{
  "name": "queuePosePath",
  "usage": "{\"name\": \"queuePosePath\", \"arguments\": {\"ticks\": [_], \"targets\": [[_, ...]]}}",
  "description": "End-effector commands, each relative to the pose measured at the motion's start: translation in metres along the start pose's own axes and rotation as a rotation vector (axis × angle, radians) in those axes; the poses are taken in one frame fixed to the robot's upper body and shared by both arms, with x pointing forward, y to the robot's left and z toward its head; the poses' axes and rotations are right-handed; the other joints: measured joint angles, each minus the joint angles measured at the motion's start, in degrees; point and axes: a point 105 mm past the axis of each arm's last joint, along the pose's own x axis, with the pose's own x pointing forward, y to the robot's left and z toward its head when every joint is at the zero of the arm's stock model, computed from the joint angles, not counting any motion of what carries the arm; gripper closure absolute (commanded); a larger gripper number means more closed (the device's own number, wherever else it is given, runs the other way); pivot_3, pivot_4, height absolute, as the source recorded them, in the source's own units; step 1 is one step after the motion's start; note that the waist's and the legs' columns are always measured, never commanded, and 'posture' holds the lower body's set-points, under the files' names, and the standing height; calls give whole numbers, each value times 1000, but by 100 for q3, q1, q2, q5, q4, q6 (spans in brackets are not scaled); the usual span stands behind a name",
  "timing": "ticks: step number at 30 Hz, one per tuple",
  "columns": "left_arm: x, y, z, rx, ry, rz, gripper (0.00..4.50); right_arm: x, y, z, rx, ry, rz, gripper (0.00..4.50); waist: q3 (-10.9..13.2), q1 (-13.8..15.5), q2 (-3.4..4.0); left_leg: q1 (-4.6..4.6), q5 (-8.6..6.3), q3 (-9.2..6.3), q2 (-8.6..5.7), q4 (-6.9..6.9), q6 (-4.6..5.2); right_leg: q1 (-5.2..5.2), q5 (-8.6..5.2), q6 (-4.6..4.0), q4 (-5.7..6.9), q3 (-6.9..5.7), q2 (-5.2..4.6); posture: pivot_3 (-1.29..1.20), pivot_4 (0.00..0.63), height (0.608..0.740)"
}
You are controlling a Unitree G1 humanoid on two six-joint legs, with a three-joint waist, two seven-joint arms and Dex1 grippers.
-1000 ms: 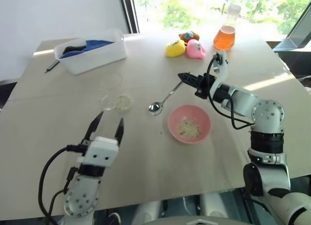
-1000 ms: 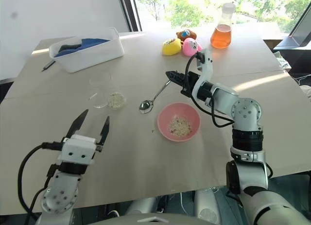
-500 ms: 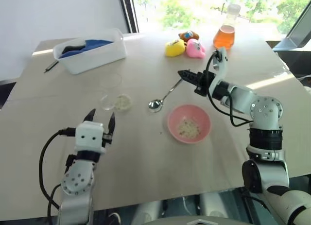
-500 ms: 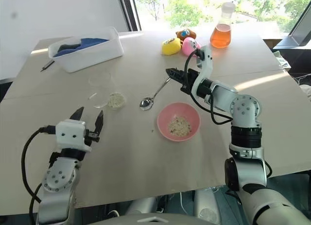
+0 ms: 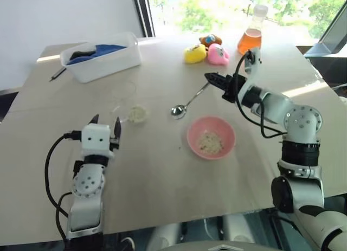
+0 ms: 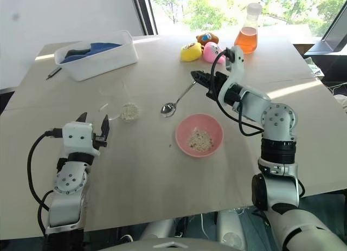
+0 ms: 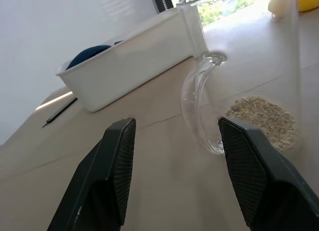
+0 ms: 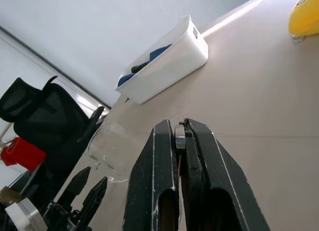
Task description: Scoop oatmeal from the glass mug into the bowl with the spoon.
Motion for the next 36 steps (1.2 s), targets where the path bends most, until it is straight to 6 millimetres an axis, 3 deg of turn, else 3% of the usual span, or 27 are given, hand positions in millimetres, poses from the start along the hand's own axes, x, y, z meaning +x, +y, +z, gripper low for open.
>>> {"name": "queuePosePath", "arguments": {"ticks": [1,7,10,14,26,36], "targets": [[9,1,3,8,-24,-5,1756,-2,12,14,-37,-52,34,4500,0,0,0,0,0,1,-1,3,0,0,0,0,2,2,-1,0,150,740],[18,3,6,-10,-46,-21,1756,-1,11,13,-37,-51,32,4500,0,-8,0,-2,0,1,-3,16,0,-1,0,0,14,3,-1,0,150,740],[18,2,8,2,-52,-27,2609,-2,10,11,-40,-47,25,4500,0,-7,0,-4,0,2,-2,16,0,-5,0,0,17,4,-1,0,150,740],[18,3,7,10,-43,-14,4366,-3,9,9,-40,-45,20,4500,-2,-1,-1,-4,0,2,-2,18,0,-5,0,0,19,5,-1,0,150,740],[22,5,7,4,-34,-1,4366,-3,9,9,-42,-49,18,4500,-4,-6,2,-2,0,5,-3,21,0,-7,0,0,25,9,-2,0,150,740],[32,-7,29,-70,-110,-85,4366,2,26,24,-68,-82,66,4500,-4,-5,2,-5,0,5,-4,23,0,-9,0,0,26,8,-2,0,150,740]]}}
